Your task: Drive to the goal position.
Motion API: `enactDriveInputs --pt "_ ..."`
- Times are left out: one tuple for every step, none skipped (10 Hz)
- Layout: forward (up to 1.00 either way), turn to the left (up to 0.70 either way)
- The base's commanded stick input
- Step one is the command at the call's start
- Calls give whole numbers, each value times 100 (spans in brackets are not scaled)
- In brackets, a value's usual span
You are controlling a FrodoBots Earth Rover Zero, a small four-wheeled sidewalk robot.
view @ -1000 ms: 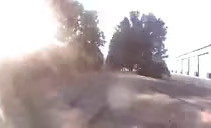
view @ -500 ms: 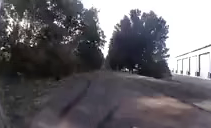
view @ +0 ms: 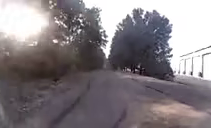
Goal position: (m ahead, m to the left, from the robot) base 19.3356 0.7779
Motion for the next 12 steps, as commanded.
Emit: enactDriveInputs --pt "70 0" --pt "70 0" --pt "70 0" --pt "70 0" --pt "70 0" --pt "70 0" --pt "70 0" --pt "70 0" --pt "70 0" --pt "70 0" --pt "70 0" --pt "70 0"
